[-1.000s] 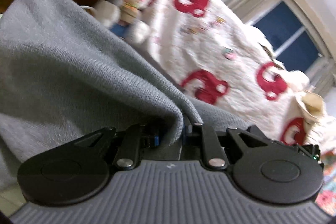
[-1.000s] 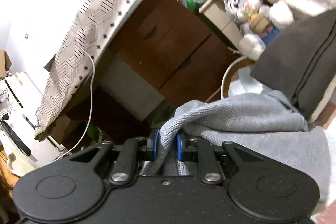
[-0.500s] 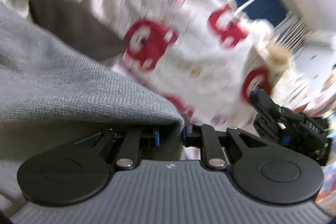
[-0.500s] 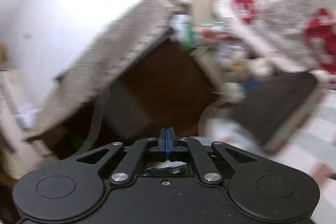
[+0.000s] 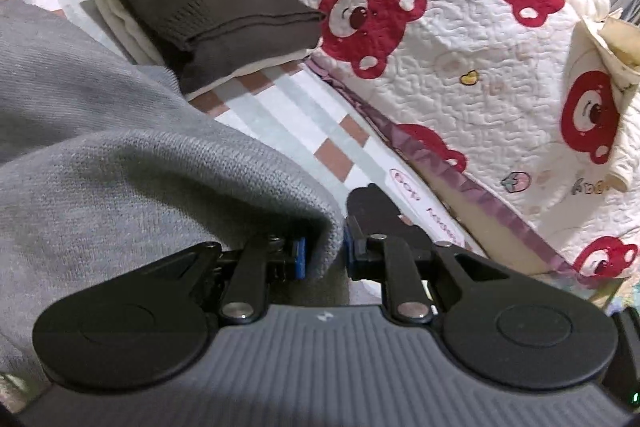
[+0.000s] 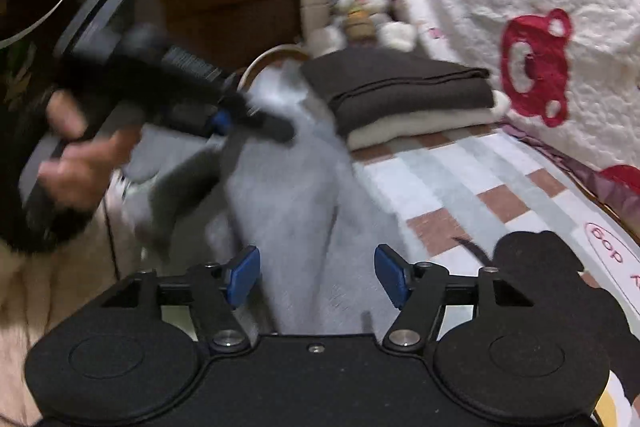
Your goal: Fold clothes
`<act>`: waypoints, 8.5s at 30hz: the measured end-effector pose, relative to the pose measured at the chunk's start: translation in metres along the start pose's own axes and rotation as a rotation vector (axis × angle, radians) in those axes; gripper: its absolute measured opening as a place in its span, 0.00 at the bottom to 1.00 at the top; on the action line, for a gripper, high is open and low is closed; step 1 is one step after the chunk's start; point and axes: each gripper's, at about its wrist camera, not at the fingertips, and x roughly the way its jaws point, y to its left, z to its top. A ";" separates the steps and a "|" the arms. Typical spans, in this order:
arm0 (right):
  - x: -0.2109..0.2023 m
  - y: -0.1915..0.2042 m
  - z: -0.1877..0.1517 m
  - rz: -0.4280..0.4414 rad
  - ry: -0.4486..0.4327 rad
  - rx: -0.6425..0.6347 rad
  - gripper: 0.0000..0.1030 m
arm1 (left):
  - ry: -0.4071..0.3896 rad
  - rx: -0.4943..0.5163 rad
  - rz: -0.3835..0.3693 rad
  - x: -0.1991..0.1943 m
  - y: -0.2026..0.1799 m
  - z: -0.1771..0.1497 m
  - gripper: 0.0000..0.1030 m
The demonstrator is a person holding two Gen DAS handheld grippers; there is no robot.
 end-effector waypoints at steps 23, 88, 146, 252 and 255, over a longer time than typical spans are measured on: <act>0.022 -0.060 0.022 -0.409 -0.174 0.036 0.03 | 0.121 0.670 0.614 -0.007 0.005 -0.021 0.88; -0.284 -0.002 -0.042 -0.496 -0.744 0.376 0.08 | -0.531 0.631 0.372 -0.149 -0.200 0.035 0.09; -0.100 -0.074 -0.151 -0.435 0.053 0.818 0.58 | 0.475 0.179 0.072 0.170 -0.008 -0.020 0.82; -0.250 -0.133 -0.220 -1.142 0.041 0.841 0.59 | 0.386 0.653 -0.073 0.142 -0.083 -0.044 0.55; -0.208 -0.118 -0.209 -0.904 0.026 0.780 0.59 | 0.379 0.700 -0.041 0.126 -0.080 -0.041 0.58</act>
